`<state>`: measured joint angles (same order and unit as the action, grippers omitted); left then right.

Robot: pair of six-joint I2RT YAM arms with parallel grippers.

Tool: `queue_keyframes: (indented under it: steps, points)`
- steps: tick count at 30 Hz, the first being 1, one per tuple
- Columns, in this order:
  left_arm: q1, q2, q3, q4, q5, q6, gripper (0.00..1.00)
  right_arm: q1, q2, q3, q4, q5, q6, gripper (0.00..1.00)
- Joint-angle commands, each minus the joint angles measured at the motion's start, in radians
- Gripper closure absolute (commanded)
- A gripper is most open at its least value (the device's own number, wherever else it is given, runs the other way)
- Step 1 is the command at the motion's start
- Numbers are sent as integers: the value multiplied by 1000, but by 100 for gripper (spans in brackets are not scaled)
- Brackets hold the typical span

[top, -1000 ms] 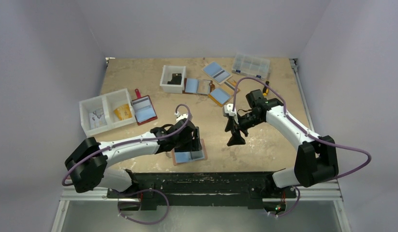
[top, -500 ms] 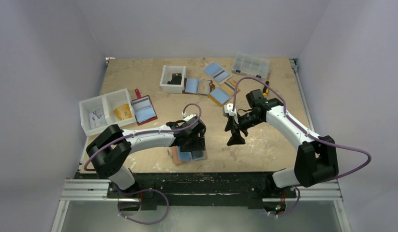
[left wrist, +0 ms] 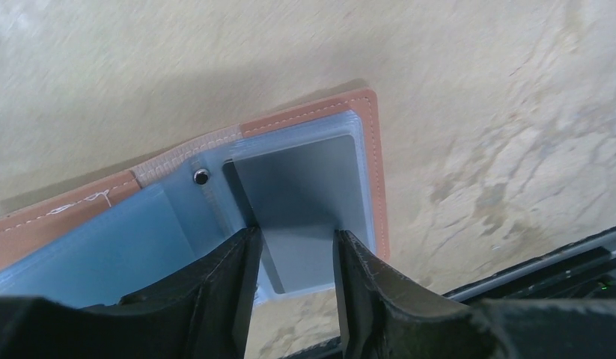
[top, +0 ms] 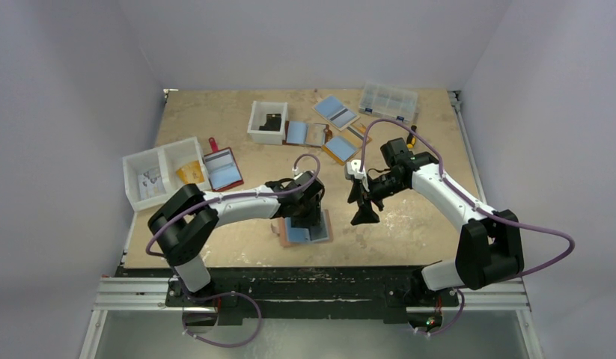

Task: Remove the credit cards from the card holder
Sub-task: Remove the credit card from the card holder.

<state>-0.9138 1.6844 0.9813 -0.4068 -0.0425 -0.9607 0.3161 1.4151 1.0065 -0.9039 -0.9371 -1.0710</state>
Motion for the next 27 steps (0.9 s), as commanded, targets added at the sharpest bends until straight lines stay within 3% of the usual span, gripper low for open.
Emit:
queue_keyframes:
  steps: [1, 6, 13, 19, 24, 27]
  points:
    - [24, 96, 55, 95, 37, 86, 56, 3, -26, 2, 8, -44, 11, 22]
    - [52, 117, 112, 116, 77, 135, 54, 3, -32, -5, 43, -59, 70, 22]
    - [67, -15, 46, 134, 46, 121, 52, 3, -17, -54, 370, -30, 640, 32]
    - [68, -147, -71, 208, 19, 85, 58, 3, 92, -48, 504, -4, 896, 84]
    - [75, -152, -129, 231, 22, 65, 69, 19, 226, -19, 531, 59, 1006, 97]
    - [83, -118, -122, 237, 25, 71, 85, 50, 260, -18, 549, 135, 1044, 100]
